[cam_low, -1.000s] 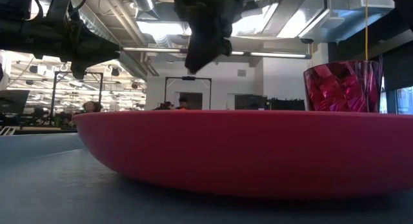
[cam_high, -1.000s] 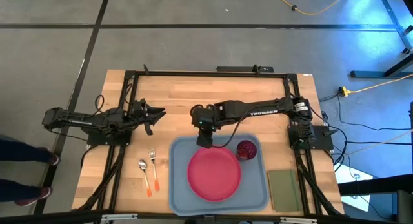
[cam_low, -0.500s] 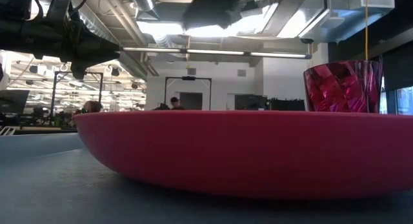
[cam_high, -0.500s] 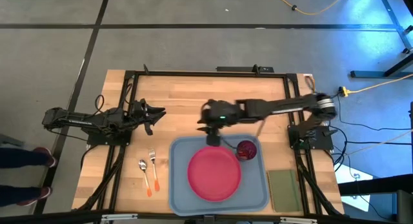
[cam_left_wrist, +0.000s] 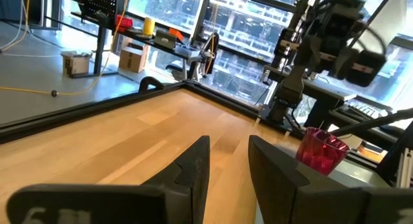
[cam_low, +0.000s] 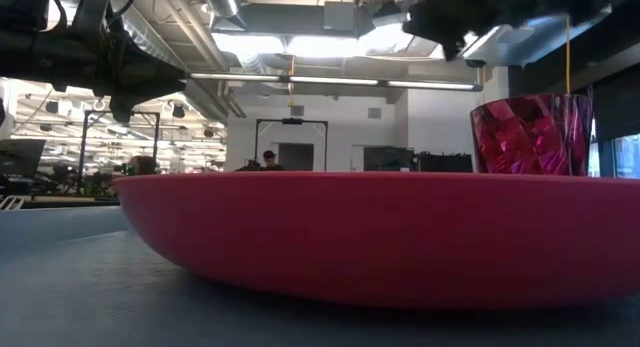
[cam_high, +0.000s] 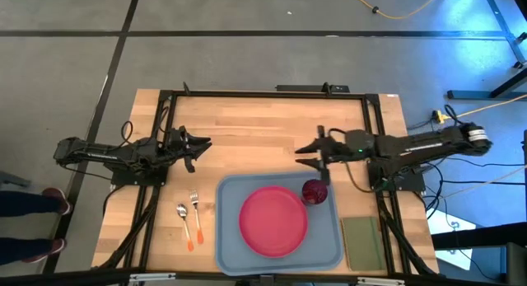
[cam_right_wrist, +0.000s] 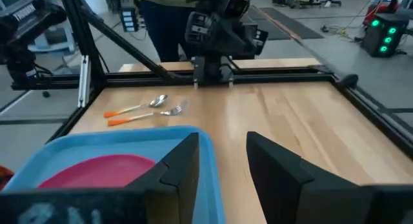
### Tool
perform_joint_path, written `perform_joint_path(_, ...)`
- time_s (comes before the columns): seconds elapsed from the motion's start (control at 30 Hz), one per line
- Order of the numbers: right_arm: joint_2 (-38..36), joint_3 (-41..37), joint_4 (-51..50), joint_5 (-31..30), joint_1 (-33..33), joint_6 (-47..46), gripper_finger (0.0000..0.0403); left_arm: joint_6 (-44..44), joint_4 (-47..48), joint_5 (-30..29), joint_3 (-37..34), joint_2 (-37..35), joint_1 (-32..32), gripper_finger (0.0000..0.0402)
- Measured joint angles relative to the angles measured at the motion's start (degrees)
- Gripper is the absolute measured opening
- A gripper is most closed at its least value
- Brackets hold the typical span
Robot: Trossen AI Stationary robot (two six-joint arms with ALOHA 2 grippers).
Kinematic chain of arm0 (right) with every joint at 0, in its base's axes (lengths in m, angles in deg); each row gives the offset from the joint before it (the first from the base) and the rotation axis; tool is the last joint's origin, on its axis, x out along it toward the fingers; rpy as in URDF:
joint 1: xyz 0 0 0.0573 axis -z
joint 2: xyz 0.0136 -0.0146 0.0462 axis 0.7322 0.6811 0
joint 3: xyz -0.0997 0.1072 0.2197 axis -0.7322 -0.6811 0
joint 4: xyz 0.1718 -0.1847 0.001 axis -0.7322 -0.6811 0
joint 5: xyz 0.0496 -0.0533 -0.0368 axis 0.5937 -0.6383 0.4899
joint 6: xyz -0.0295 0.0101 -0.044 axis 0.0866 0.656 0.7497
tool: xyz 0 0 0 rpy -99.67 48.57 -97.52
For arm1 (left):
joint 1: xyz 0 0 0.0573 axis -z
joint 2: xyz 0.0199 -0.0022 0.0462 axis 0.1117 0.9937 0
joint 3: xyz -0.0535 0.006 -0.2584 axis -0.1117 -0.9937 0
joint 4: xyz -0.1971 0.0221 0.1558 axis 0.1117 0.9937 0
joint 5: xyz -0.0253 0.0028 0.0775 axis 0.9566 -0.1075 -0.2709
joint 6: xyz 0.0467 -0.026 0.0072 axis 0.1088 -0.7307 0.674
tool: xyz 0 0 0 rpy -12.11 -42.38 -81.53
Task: Pick and place plate/cup/fork/spoon on tray
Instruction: Put the orange fork on the blue tray to the left side of the pink plate
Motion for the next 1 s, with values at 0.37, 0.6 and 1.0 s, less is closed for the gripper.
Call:
perform_joint_path(0.37,-12.91,-18.24,13.45,3.65,-0.02,4.36,0.0134,-0.01,0.25,0.00,0.00,0.00,-0.01,0.0099)
perform_joint_path(0.6,-19.43,-30.58,28.01,0.94,0.00,1.46,0.0134,0.00,0.26,-0.11,0.00,0.00,0.00,0.0099)
perform_joint_path(1.0,-29.24,-32.02,15.01,0.57,0.00,-0.10,0.0134,0.00,0.28,-0.12,0.00,0.00,0.00,0.0099)
